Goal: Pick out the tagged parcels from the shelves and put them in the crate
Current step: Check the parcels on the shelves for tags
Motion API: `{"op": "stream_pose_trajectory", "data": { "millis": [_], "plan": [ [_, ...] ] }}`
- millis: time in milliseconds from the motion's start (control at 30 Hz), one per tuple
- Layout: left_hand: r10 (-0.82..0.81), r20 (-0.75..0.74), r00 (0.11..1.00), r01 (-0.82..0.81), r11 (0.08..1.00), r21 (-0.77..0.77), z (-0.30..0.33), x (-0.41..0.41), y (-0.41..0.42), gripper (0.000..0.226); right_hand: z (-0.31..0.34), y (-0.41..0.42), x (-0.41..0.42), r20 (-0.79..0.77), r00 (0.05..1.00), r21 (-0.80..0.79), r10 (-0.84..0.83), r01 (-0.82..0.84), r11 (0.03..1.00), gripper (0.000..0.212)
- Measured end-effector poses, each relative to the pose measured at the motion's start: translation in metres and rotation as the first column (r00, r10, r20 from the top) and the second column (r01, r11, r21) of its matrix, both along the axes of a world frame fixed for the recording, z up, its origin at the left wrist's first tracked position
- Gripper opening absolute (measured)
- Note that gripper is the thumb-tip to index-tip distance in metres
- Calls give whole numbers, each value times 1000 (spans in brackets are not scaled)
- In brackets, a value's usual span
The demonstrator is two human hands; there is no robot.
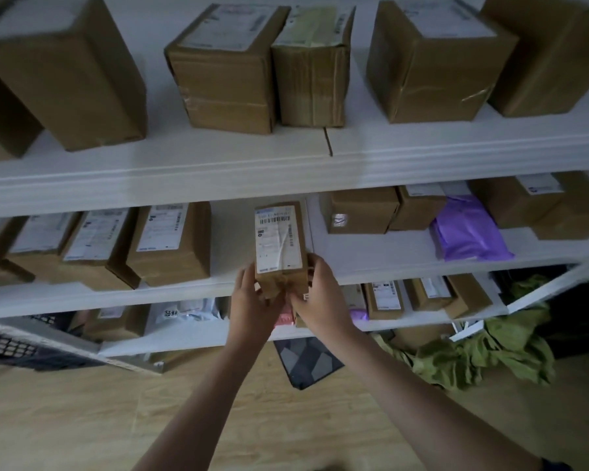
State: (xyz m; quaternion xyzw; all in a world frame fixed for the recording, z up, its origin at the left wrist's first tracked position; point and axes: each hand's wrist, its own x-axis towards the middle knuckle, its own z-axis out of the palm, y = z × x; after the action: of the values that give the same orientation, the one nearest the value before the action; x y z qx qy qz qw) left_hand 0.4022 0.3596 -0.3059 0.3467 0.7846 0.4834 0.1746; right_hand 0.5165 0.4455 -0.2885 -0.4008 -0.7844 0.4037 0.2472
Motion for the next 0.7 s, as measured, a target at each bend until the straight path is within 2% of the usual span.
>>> {"op": "stream_pose_trajectory", "data": {
  "millis": [200,300,400,700],
  "plan": [
    [9,-57,998,-1,991,136,12,21,-40,73,13,-44,17,-50,998,0,-46,46,999,71],
    [29,-10,1000,-27,985,173,24,30,-53,71,19,-57,23,-75,996,17,-44,45,999,71],
    [33,50,998,-41,984,174,30,34,-62,70,23,-67,26,-71,996,40,-50,53,998,72],
    [-8,23,1000,3,984,176,33,33,-77,69,26,-77,34,-61,998,67,-5,9,998,70]
  ]
}}
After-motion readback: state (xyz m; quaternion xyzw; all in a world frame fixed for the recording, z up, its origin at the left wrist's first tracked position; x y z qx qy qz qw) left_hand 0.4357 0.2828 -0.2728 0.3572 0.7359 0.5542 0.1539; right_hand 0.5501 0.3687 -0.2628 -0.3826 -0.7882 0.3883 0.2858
